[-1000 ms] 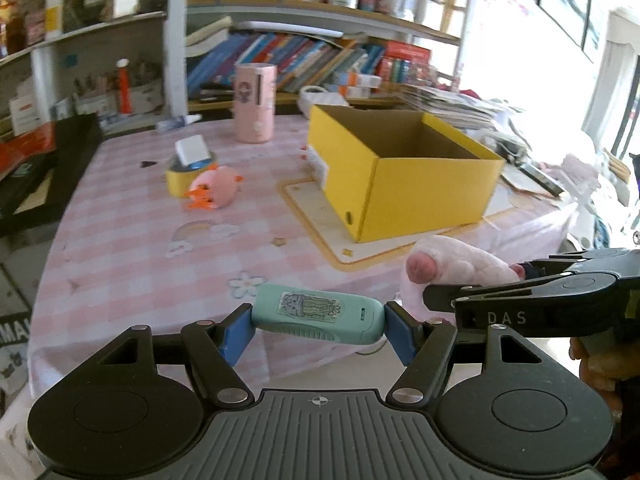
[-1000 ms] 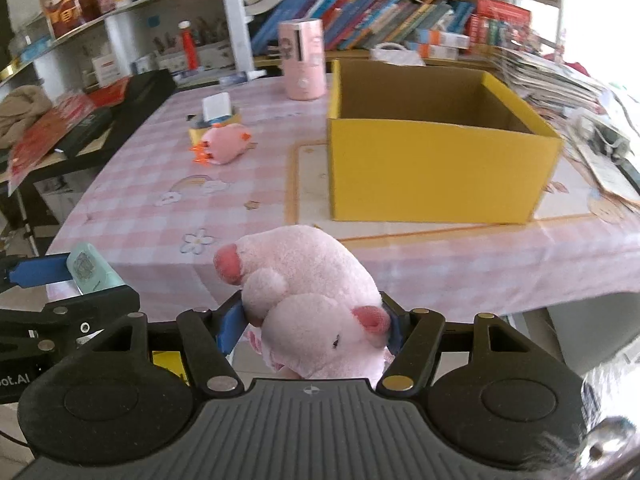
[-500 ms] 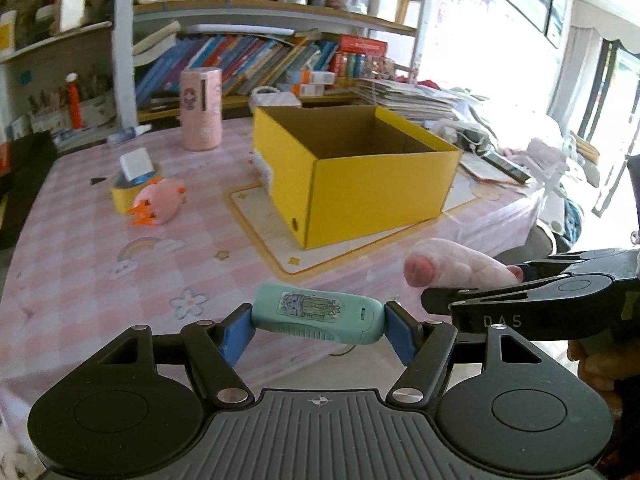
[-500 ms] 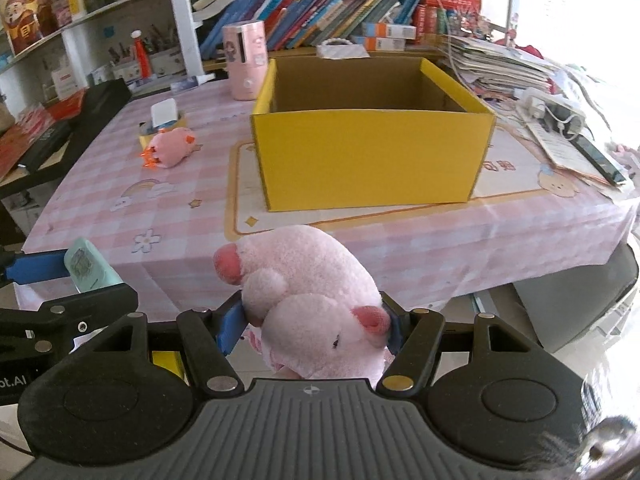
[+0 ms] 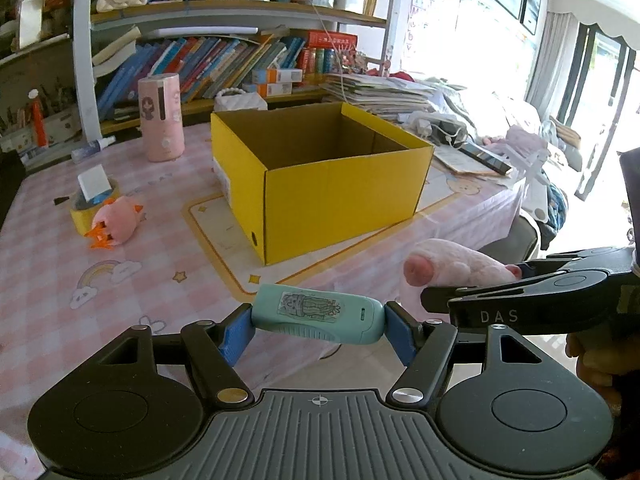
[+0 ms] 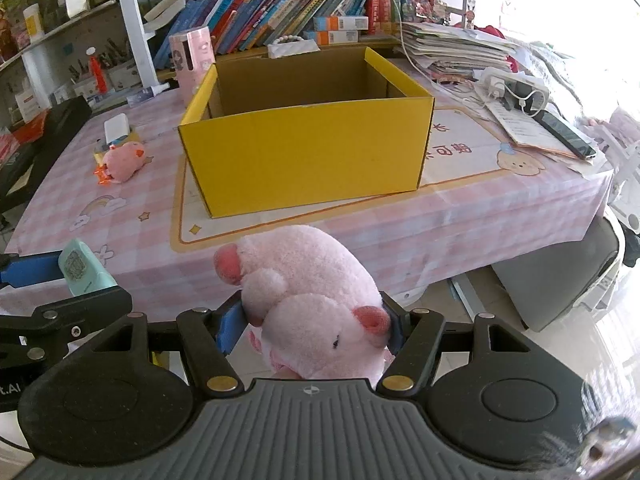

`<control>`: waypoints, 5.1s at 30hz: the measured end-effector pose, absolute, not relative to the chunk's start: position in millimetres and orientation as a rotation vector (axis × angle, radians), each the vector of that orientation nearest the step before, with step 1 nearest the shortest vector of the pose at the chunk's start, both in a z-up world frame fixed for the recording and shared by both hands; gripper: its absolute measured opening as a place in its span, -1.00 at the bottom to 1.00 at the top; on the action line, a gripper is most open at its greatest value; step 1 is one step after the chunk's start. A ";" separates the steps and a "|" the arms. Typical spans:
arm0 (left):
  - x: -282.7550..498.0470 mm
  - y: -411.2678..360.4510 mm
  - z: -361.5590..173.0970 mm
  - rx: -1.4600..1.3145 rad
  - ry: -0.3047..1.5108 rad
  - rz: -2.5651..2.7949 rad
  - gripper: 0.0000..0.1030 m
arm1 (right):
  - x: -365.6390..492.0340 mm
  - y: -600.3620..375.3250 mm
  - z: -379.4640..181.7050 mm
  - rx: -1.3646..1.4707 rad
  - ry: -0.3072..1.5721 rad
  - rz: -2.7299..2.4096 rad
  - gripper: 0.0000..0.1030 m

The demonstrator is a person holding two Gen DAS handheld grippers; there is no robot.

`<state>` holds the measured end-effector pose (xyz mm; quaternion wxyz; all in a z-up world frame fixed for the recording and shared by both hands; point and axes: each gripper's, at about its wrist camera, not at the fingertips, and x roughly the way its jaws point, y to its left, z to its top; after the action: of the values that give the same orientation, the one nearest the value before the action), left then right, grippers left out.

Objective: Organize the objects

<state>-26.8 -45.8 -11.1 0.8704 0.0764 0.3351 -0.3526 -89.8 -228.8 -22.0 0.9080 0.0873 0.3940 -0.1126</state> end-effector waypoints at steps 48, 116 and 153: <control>81.8 -164.3 23.0 0.180 0.515 -0.654 0.35 | 29.1 -347.5 42.8 0.089 0.556 -0.231 0.23; 135.9 -204.7 -12.0 0.340 0.523 -0.526 0.69 | 181.6 -350.5 -10.1 -0.016 0.776 -0.009 0.52; 11.5 -85.4 -14.5 0.250 0.611 -0.536 0.78 | -13.4 -276.4 -12.8 0.078 0.730 -0.293 0.59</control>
<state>11.5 -85.4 -14.5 0.9109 0.1211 0.2964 -0.2602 -13.4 -276.4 -12.8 0.9229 0.0378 0.3555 -0.1429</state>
